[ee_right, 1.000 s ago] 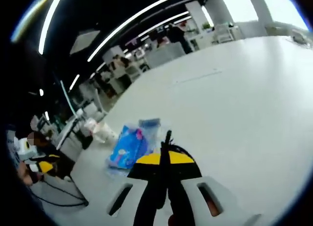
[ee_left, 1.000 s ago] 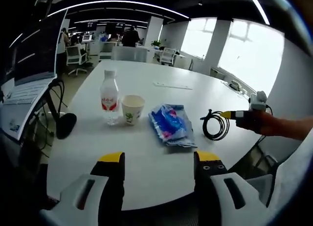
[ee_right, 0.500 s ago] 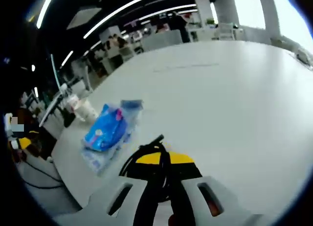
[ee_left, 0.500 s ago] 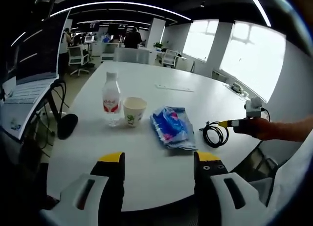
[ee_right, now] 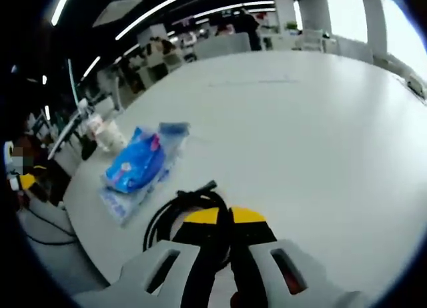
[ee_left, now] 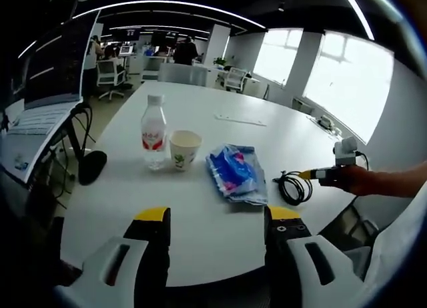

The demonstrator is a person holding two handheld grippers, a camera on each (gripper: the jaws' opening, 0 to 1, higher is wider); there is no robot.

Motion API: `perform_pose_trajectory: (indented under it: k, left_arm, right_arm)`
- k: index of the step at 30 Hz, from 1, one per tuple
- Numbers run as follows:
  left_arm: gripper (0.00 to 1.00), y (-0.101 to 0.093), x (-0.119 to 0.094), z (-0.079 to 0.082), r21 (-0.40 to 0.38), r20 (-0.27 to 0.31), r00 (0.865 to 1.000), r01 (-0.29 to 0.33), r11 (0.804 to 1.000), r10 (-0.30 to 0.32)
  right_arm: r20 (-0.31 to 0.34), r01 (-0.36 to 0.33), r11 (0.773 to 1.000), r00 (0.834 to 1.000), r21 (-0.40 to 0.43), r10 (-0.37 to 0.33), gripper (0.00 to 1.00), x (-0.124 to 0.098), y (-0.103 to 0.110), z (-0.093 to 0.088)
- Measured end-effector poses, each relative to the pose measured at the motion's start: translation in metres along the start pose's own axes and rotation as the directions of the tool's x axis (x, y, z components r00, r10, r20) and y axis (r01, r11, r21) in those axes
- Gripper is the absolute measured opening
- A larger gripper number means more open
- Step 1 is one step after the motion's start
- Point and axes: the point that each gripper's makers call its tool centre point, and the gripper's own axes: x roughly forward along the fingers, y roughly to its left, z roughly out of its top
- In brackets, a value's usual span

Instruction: Arrange the tabletop items into an orderly group along one side of the table until the central work area is clear of visible clutter.

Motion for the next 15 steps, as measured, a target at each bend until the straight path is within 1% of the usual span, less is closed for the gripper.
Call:
perform_pose_trajectory:
  k: [4,11,15]
  left_arm:
    - [0.56,-0.0007,0.0007,-0.0010,-0.004,-0.001,1.000,-0.002,1.000,0.002]
    - [0.56,0.0010,0.0003,-0.0021,-0.015,-0.005,1.000,-0.008,1.000,0.008]
    - [0.56,-0.0003,0.0018,-0.0020,-0.017,-0.007,1.000,-0.005,1.000,0.005]
  right_arm:
    - [-0.020,0.011,0.999,1.000,-0.033,-0.011,0.10,0.0009,-0.0024,-0.0030]
    - [-0.022,0.021,0.998,1.000,-0.060,-0.022,0.15,-0.0014,-0.0033,-0.0016]
    - [-0.051,0.030,0.991,0.998,-0.133,-0.037,0.18,-0.0007,-0.0047,-0.0071]
